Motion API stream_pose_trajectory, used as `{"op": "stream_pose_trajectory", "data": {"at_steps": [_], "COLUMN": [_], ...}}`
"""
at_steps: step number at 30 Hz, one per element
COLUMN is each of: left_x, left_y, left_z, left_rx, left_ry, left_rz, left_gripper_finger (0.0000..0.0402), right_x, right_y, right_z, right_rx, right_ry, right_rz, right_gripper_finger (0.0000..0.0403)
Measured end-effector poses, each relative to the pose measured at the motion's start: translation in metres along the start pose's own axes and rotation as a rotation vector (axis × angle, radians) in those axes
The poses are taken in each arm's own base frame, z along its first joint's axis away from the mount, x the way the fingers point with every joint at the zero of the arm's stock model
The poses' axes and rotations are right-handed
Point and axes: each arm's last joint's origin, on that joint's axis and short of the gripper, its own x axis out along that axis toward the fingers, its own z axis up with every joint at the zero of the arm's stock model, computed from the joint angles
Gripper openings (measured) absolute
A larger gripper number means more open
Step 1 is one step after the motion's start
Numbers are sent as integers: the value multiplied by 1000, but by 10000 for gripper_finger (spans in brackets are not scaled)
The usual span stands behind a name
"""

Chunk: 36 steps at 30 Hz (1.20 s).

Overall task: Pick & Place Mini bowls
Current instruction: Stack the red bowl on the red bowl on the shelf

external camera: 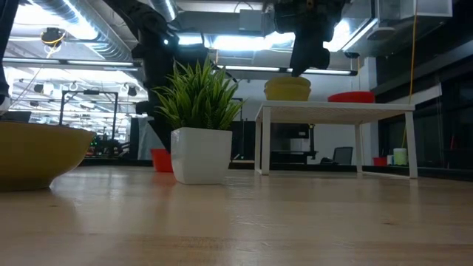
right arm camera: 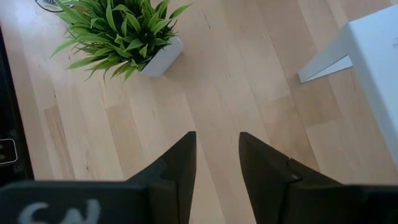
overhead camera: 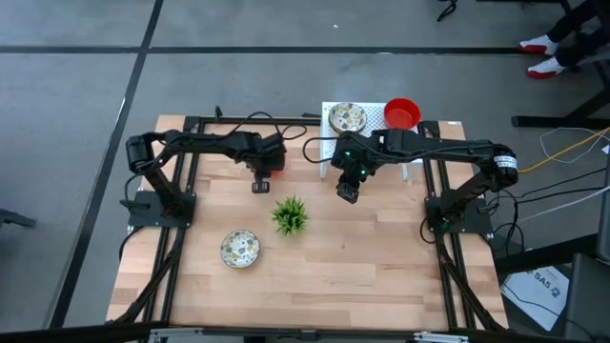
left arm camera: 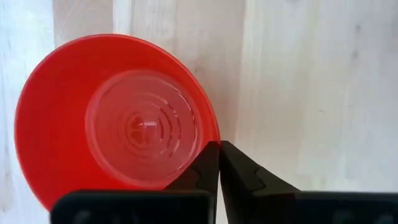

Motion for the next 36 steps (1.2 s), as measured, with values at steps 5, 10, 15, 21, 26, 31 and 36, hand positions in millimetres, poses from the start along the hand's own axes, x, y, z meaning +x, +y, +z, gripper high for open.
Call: {"op": "stream_pose_trajectory", "data": {"at_steps": [5, 10, 15, 21, 26, 31, 36], "left_x": [-20, -56, -91, -124, -138, -141, -148], "left_y": [-2, -5, -9, -12, -14, -22, -30], "left_z": [-4, -9, -19, -35, -41, -40, -34], "left_rx": [-2, -4, -22, -48, -85, -57, -26], "left_ry": [-52, -182, -312, -432, -480, -487, -509], "left_rz": [-48, -86, -144, -222, -212, -219, -237], "left_gripper_finger": [3, 2, 2, 2, 2, 2, 2], "right_x": [0, 0, -1, -5, -13, -13, 8], "right_y": [0, 1, 3, 8, 13, 14, 14], "right_z": [0, 4, 12, 31, 47, 54, 60], "right_rx": [-4, -14, -75, -242, -444, -522, -531], "right_ry": [-3, -38, -124, -332, -522, -604, -584], "right_rz": [1, 8, 25, 43, 22, 4, 40], "right_gripper_finger": [121, 121, 121, 121, 122, 141, 192]}}
